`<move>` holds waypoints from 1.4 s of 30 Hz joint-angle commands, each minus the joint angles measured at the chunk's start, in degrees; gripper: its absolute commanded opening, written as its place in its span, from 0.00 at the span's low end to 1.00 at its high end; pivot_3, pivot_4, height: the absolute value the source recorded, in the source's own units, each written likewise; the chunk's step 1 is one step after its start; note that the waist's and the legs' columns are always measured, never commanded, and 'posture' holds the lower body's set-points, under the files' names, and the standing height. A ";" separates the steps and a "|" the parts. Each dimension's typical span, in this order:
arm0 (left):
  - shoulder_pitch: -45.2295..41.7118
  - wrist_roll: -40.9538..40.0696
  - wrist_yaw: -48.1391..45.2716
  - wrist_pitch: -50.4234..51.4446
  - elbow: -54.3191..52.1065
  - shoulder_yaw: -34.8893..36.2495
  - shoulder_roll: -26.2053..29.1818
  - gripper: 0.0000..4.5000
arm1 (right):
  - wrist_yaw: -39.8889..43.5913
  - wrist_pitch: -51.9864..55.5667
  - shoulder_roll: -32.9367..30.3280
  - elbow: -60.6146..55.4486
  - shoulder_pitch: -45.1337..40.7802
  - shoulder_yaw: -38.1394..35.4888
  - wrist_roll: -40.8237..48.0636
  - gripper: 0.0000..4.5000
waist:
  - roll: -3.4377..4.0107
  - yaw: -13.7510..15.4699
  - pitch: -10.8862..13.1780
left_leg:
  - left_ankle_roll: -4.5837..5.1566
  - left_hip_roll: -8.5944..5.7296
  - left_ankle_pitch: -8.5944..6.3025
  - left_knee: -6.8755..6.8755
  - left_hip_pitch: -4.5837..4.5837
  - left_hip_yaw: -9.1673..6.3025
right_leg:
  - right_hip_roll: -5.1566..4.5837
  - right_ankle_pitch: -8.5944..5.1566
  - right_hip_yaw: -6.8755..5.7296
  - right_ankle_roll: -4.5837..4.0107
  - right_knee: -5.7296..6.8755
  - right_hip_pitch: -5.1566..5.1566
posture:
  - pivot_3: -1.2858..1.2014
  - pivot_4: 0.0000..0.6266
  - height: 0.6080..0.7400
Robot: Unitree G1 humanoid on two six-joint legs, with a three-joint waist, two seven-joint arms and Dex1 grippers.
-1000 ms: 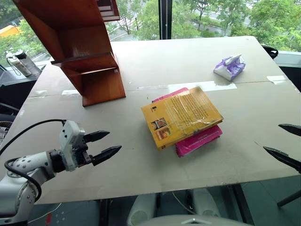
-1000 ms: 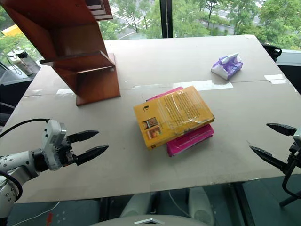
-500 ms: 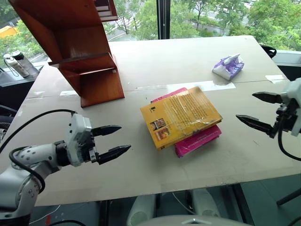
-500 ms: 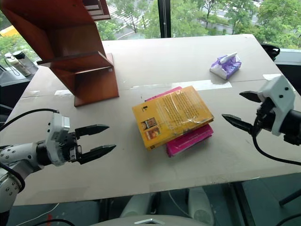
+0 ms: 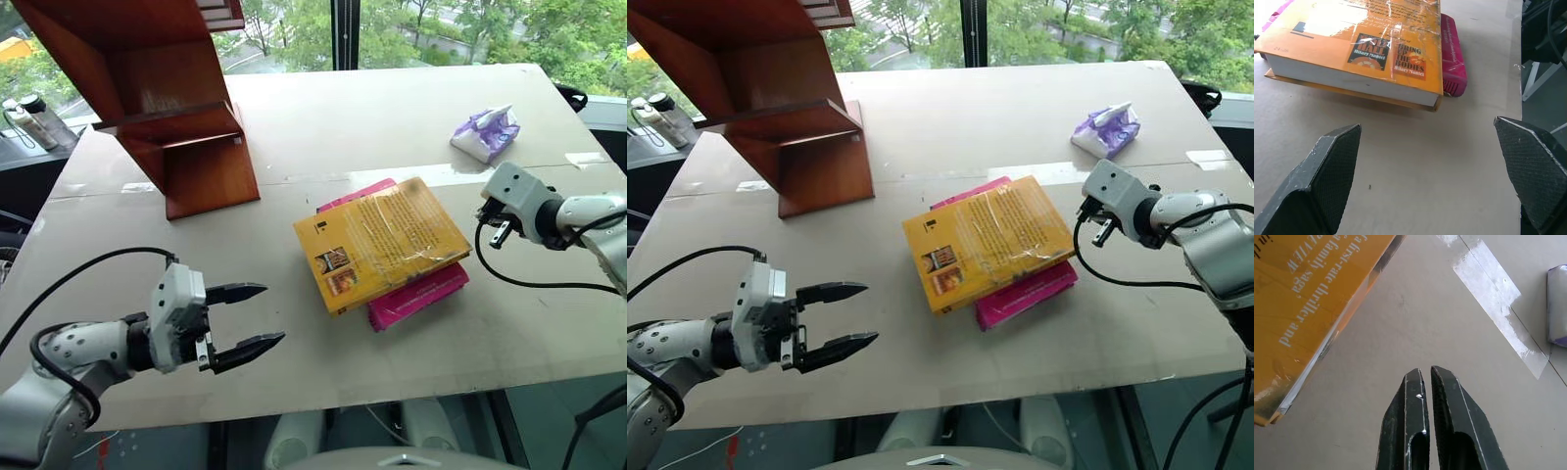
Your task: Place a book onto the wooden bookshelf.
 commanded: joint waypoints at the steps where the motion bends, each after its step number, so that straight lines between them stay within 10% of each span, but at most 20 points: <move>1: 0.62 -0.11 0.71 -0.95 -2.08 -0.22 -0.41 1.00 | 2.75 1.54 1.29 -3.44 -0.57 -0.53 0.61 0.00 | 0.01 -0.05 0.00 | 0.00 0.01 0.00 0.00 0.00 -0.01 | 0.01 0.00 0.00 0.00 0.00 0.00 | 0.52 0.24 1.00; 22: 10.26 -11.07 11.11 10.22 -6.53 -0.35 -5.22 1.00 | -0.28 19.06 11.44 -20.56 2.94 -1.77 6.61 0.00 | 0.00 -0.01 -0.04 | 0.00 0.00 0.00 0.09 0.05 -0.05 | 0.04 0.02 -0.03 -0.02 0.20 0.02 | 0.52 0.24 1.00; 28: 14.72 -28.17 28.12 16.97 -8.79 -0.98 -13.13 1.00 | 3.96 3.81 9.58 -23.32 14.45 -15.07 9.71 0.00 | -0.04 0.73 -0.07 | 0.01 -0.07 0.00 0.12 0.05 -0.12 | -0.07 0.02 -0.09 -0.02 0.20 0.07 | 0.52 0.24 1.00; 31: 15.64 -38.52 38.81 18.30 -7.69 -4.03 -17.03 1.00 | 13.58 0.62 12.08 -25.30 24.34 -34.10 23.22 0.00 | -0.02 1.32 -0.08 | 0.01 -0.07 0.00 0.13 0.09 -0.16 | -0.07 0.02 -0.12 -0.02 0.25 0.11 | 0.52 0.24 1.00; 38: 10.85 -62.34 61.58 14.68 -3.46 -12.66 -19.77 1.00 | 26.03 -3.21 9.24 -30.07 41.36 -54.45 37.28 0.74 | 0.27 1.50 -0.24 | 0.33 -0.02 -0.19 0.12 1.03 -0.18 | -0.07 -0.01 -0.14 -0.03 0.30 1.09 | 0.52 0.24 1.00; 42: 7.44 -69.95 71.06 10.87 -0.81 -17.02 -21.83 1.00 | 26.76 -3.71 6.86 -32.01 44.81 -59.24 41.44 0.98 | 0.29 1.15 -0.32 | 0.33 0.11 -0.19 0.13 1.89 0.14 | 0.14 -0.19 0.20 -0.18 0.31 1.76 | 0.52 0.24 1.00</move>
